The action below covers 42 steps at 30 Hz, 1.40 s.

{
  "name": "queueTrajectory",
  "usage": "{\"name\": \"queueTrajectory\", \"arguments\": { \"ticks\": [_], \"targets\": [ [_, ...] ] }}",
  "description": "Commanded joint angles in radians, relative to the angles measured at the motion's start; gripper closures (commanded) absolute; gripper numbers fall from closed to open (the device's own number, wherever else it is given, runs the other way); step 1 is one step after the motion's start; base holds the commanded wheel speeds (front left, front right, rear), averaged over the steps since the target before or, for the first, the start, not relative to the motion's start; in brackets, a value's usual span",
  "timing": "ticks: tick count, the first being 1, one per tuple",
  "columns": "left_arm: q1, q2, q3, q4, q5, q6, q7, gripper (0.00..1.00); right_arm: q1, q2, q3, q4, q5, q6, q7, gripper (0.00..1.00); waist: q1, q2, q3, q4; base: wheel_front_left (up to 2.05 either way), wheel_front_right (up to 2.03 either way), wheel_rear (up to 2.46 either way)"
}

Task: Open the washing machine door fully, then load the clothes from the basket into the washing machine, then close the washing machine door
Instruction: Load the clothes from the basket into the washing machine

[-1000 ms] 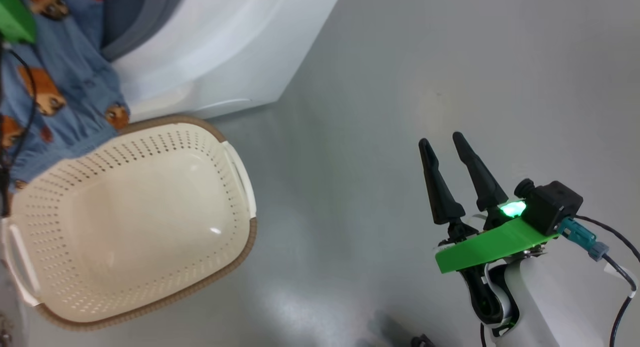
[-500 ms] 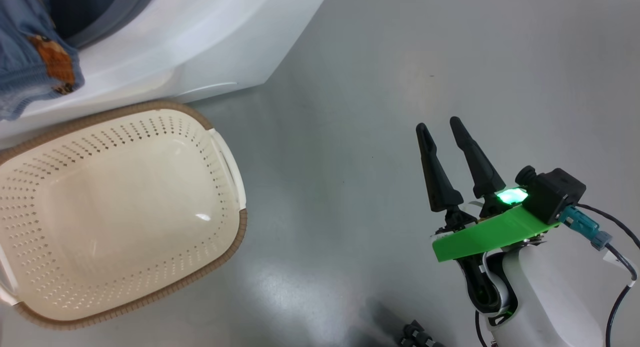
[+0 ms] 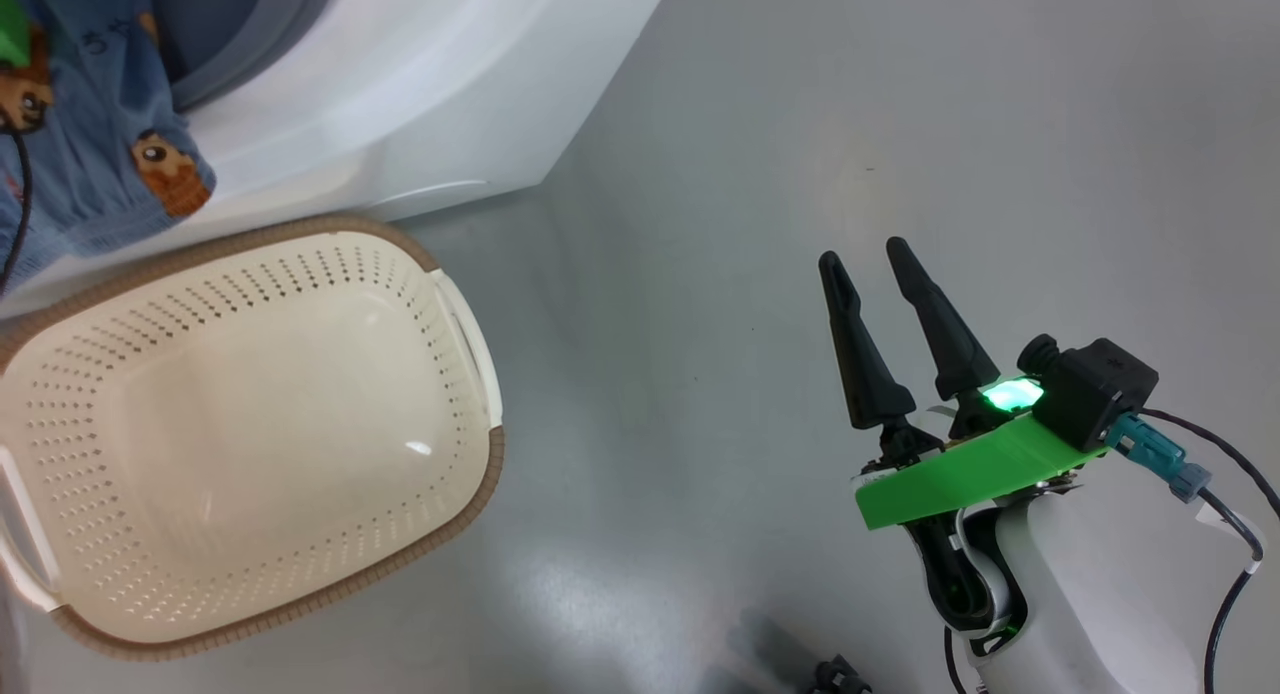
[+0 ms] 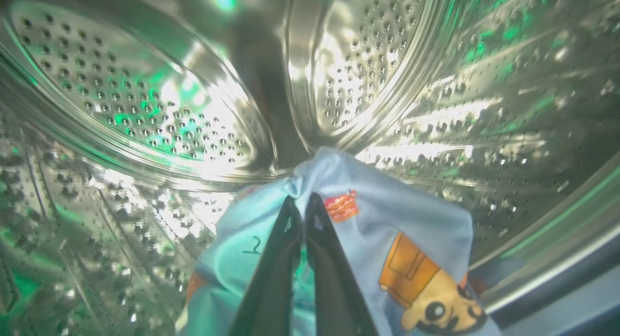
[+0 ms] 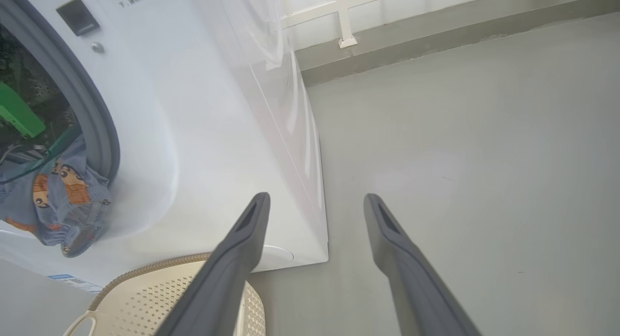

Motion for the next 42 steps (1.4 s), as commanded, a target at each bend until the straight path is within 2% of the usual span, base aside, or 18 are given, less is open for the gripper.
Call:
{"name": "queueTrajectory", "arguments": {
  "ticks": [1,9,16,31,42],
  "targets": [
    [-0.025,0.034,-0.006,0.009,0.011,0.002,0.011,0.00,0.015,-0.006,0.015,-0.015,0.014,0.005,-0.008,0.00,0.0000,-0.0001,-0.009,0.002,0.00,0.00,0.00],
    [-0.018,0.024,-0.010,0.080,-0.009,-0.007,-0.016,0.00,0.023,-0.006,0.011,-0.008,-0.001,0.005,-0.008,0.00,0.0000,-0.0001,-0.048,0.009,0.00,0.00,0.00],
    [0.044,-0.004,0.003,0.049,-0.041,-0.016,-0.043,0.00,0.033,-0.006,-0.002,-0.005,-0.018,0.005,-0.008,0.00,0.0000,-0.0001,-0.084,0.024,0.00,0.00,0.00],
    [0.394,-0.056,0.102,-0.407,-0.076,0.010,-0.044,0.00,0.053,-0.037,-0.026,-0.006,-0.028,0.005,-0.008,0.00,0.0000,-0.0001,-0.166,0.068,0.00,0.00,0.00],
    [0.654,-0.119,0.172,-0.584,-0.054,-0.006,-0.045,0.00,0.101,-0.093,-0.042,0.004,-0.036,0.005,-0.008,0.00,0.0000,-0.0001,-0.287,0.115,0.00,0.00,0.00]
  ]
}}
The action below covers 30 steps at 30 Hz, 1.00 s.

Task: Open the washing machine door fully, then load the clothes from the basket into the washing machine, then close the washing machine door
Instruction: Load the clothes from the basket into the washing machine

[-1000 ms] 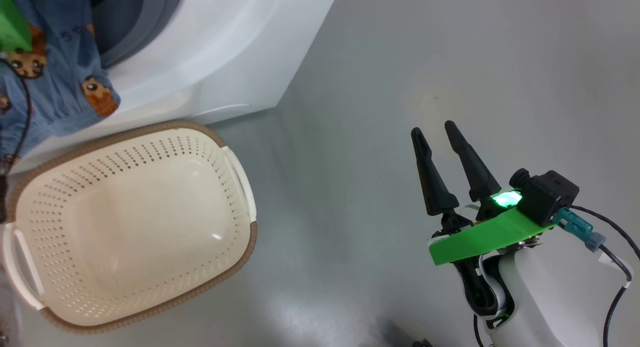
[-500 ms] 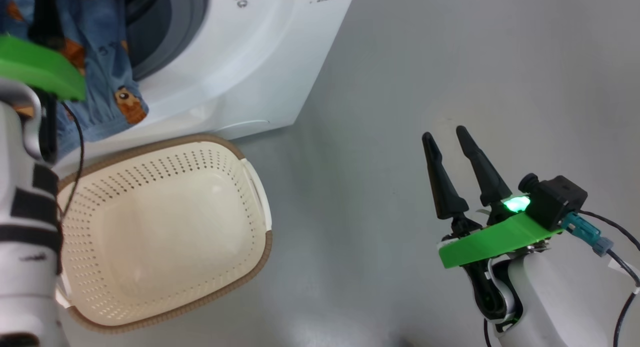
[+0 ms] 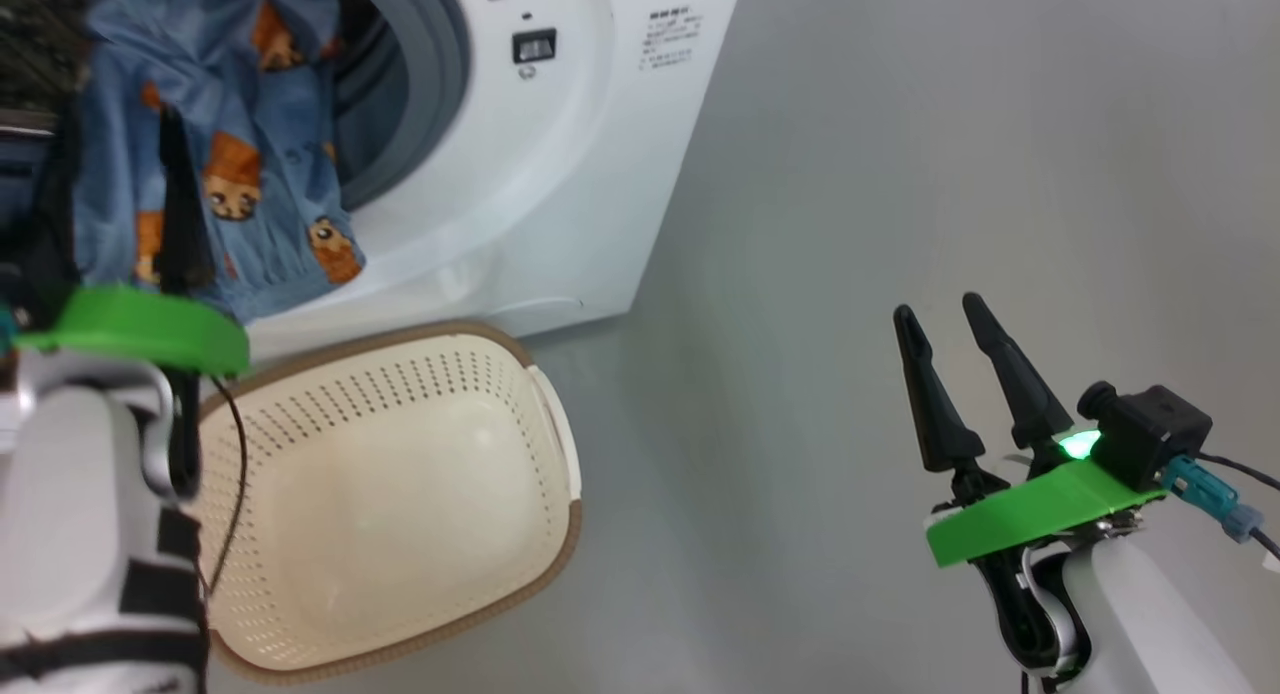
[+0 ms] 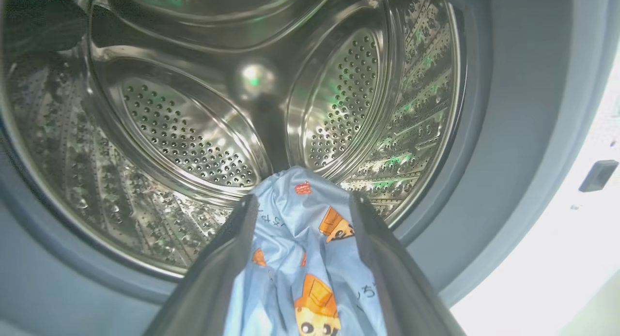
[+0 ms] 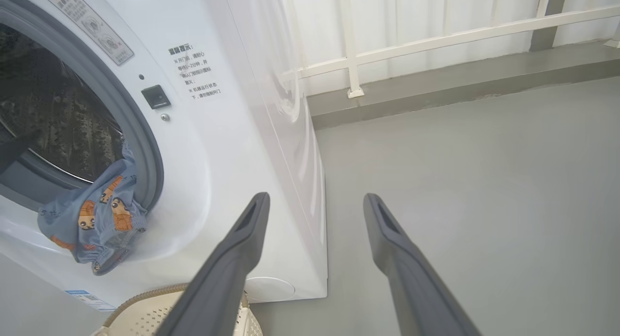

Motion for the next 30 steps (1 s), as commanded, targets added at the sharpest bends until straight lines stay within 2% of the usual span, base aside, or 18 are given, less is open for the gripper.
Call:
{"name": "queueTrajectory", "arguments": {
  "ticks": [1,16,30],
  "targets": [
    [0.033,0.027,0.032,-0.042,0.011,-0.003,-0.006,0.00,0.023,-0.016,0.013,-0.019,-0.009,0.005,-0.008,0.00,0.0002,0.0000,-0.048,0.029,0.00,0.00,0.00],
    [0.346,-0.051,0.099,-0.183,0.043,-0.034,-0.006,0.00,0.133,-0.083,-0.013,-0.008,-0.006,0.005,-0.008,0.00,0.0002,0.0000,-0.205,0.119,0.00,0.00,0.00],
    [0.564,-0.080,0.127,-0.292,0.067,-0.053,-0.006,0.00,0.222,-0.108,-0.034,-0.010,-0.004,0.005,-0.008,0.00,0.0002,0.0000,-0.291,0.169,0.00,0.00,0.00]
  ]
}}
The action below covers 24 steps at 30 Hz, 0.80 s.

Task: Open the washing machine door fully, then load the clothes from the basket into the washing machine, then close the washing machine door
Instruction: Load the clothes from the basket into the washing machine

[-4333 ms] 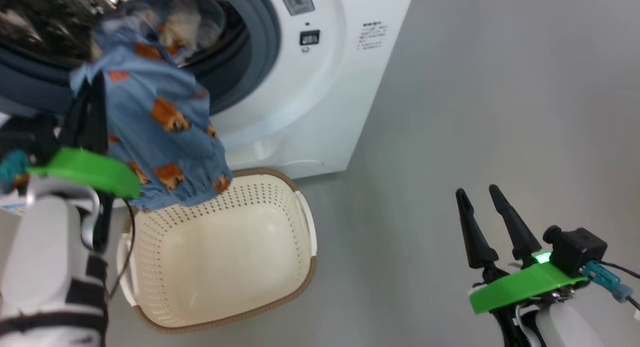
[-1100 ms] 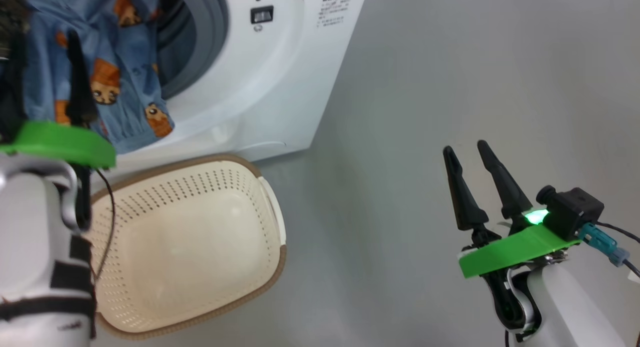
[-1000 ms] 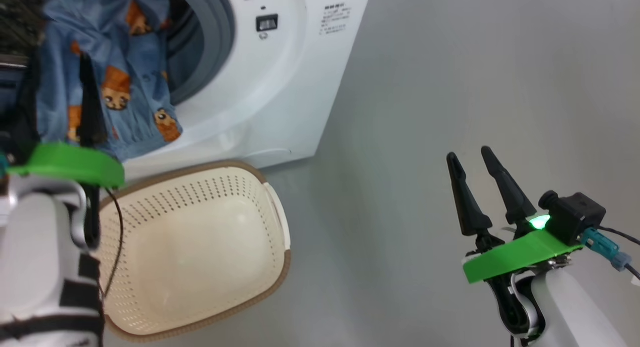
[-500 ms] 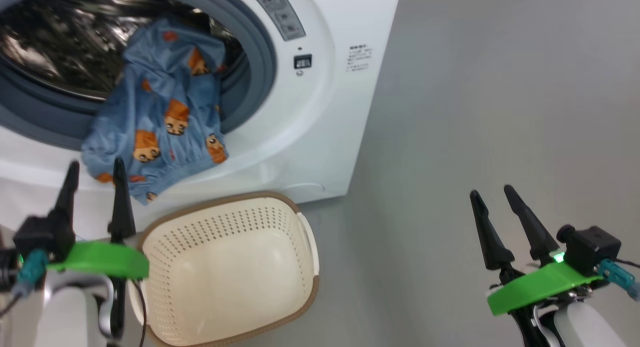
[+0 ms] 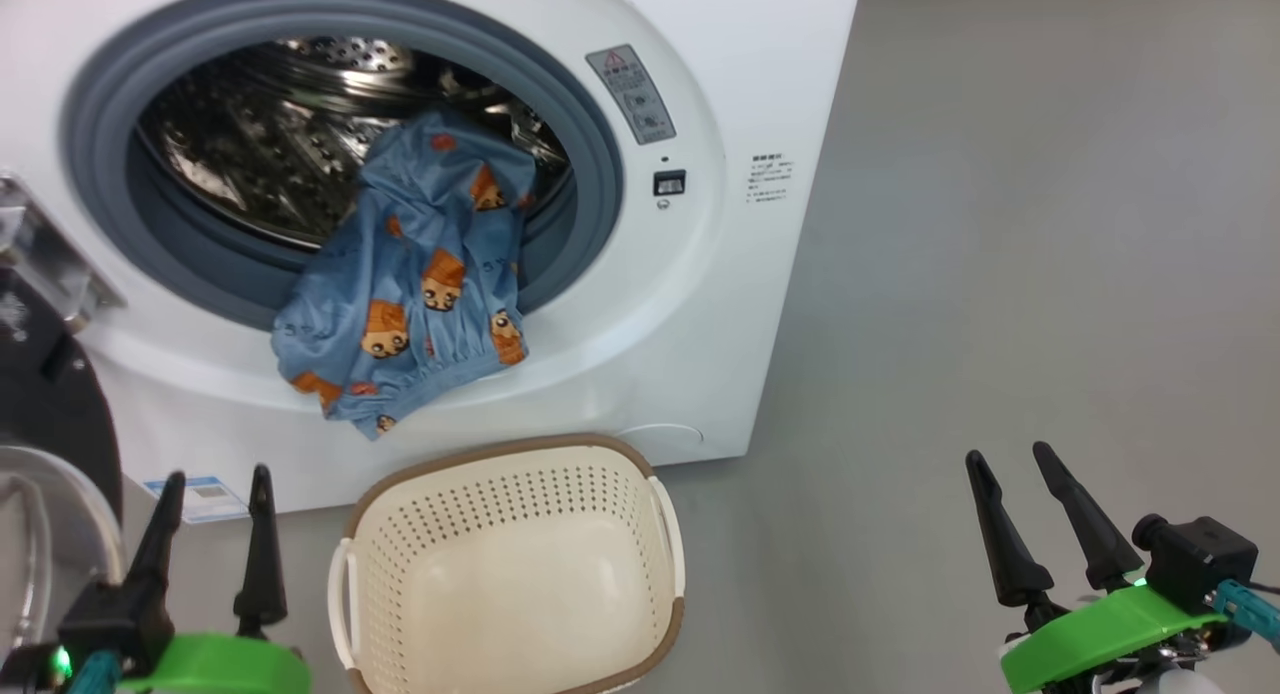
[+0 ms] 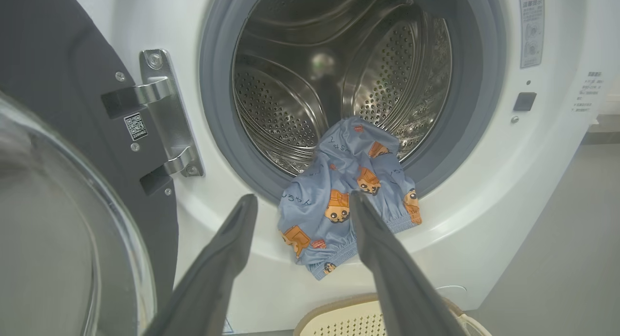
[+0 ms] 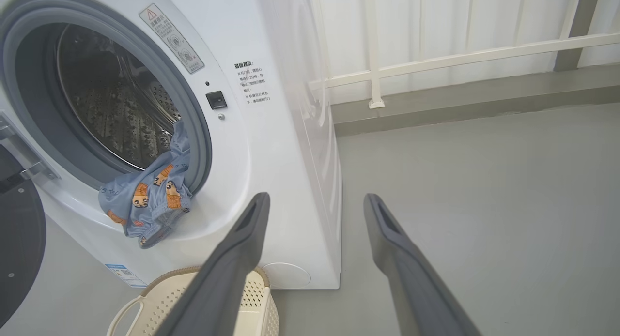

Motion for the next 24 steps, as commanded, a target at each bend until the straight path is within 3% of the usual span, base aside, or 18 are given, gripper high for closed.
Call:
{"name": "queueTrajectory", "arguments": {
  "ticks": [1,14,24],
  "targets": [
    [0.012,0.016,0.037,-0.041,0.008,-0.002,-0.006,0.00,0.007,-0.020,0.010,-0.023,-0.002,0.005,-0.008,0.00,0.0001,0.0000,-0.021,0.017,0.00,0.00,0.00],
    [0.165,-0.016,0.050,-0.135,0.001,-0.001,-0.006,0.00,0.050,-0.028,0.003,-0.025,-0.002,0.005,-0.008,0.00,0.0001,0.0000,-0.062,0.022,0.00,0.00,0.00],
    [0.174,-0.022,0.051,-0.146,0.001,-0.001,-0.006,0.00,0.050,-0.026,0.003,-0.030,-0.004,0.005,-0.008,0.00,0.0001,0.0000,-0.052,0.012,0.00,0.00,0.00]
  ]
}}
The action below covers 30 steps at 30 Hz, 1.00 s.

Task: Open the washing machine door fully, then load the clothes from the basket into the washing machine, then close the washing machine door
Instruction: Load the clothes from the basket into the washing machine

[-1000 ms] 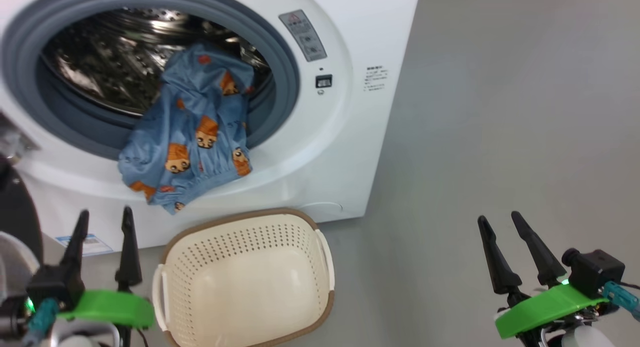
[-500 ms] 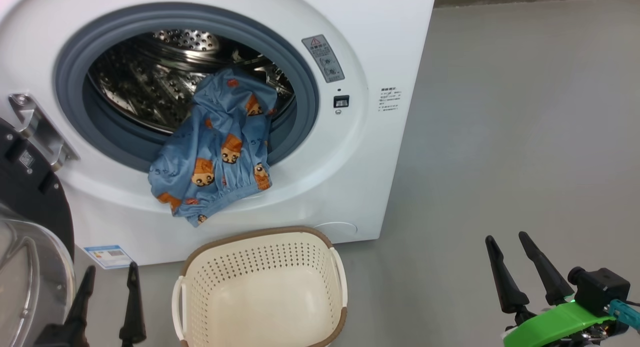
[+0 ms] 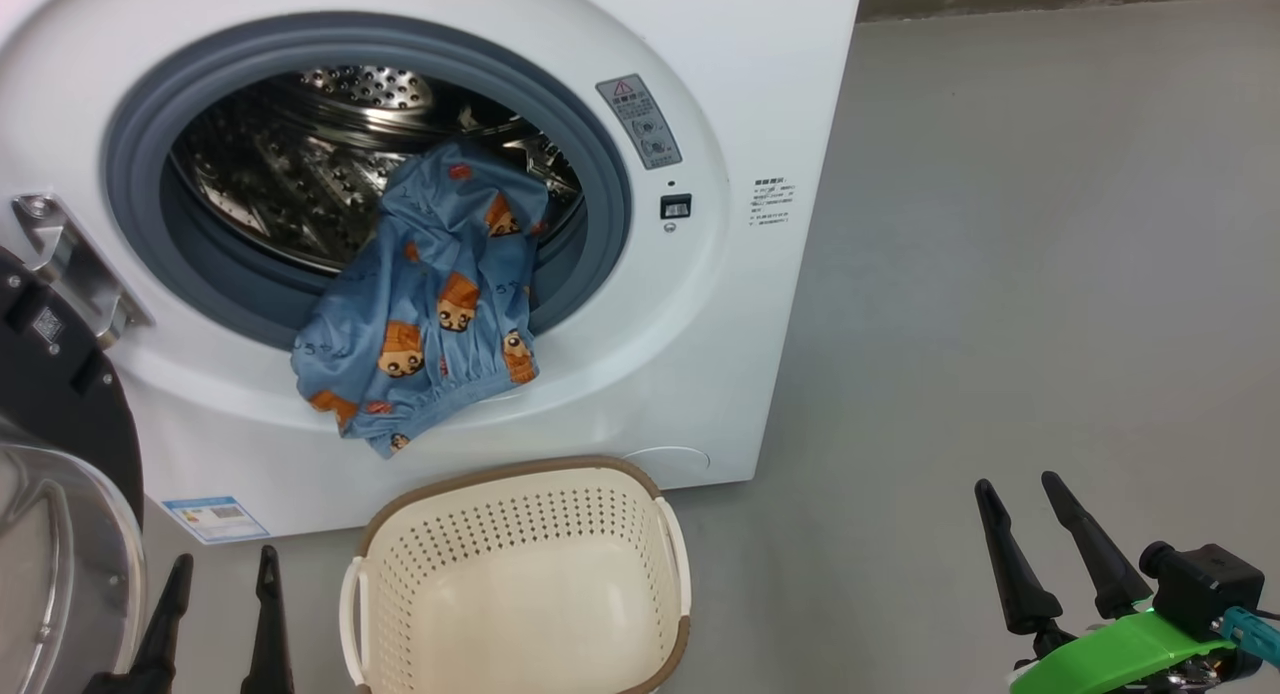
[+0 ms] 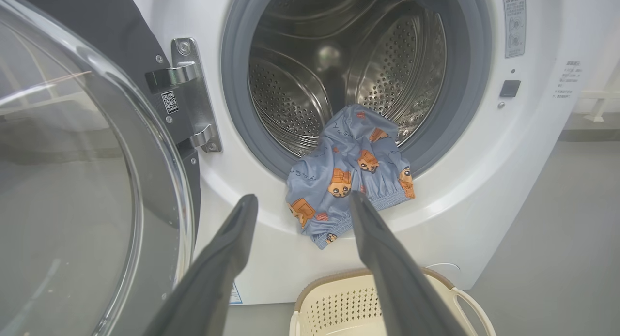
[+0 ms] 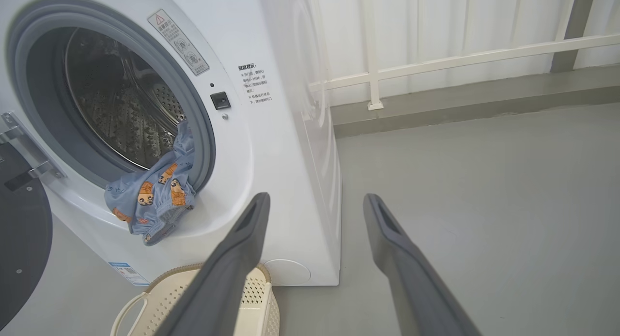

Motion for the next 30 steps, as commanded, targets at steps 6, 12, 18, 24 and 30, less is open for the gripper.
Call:
{"name": "queueTrajectory", "arguments": {
  "ticks": [6,12,18,24,30],
  "targets": [
    [-0.029,0.009,0.030,-0.011,-0.003,-0.005,-0.006,0.00,-0.010,-0.017,0.016,-0.030,-0.006,0.005,-0.008,0.00,0.0000,0.0000,0.019,-0.007,0.00,0.00,0.00],
    [-0.094,0.011,0.017,0.045,-0.008,-0.014,-0.006,0.00,-0.040,-0.003,0.024,-0.037,-0.007,0.005,-0.008,0.00,0.0000,0.0000,0.077,-0.022,0.00,0.00,0.00],
    [-0.214,0.034,0.005,0.136,-0.007,-0.021,-0.006,0.00,-0.093,0.018,0.035,-0.042,-0.009,0.005,-0.008,0.00,0.0000,0.0000,0.175,-0.051,0.00,0.00,0.00],
    [-0.339,0.062,-0.012,0.241,0.004,-0.026,-0.006,0.00,-0.153,0.044,0.042,-0.044,-0.011,0.005,-0.008,0.00,0.0000,0.0000,0.272,-0.094,0.00,0.00,0.00],
    [-0.459,0.086,-0.027,0.347,0.013,-0.028,-0.006,0.00,-0.202,0.069,0.053,-0.047,-0.011,0.005,-0.008,0.00,0.0000,0.0000,0.353,-0.131,0.00,0.00,0.00]
  ]
}}
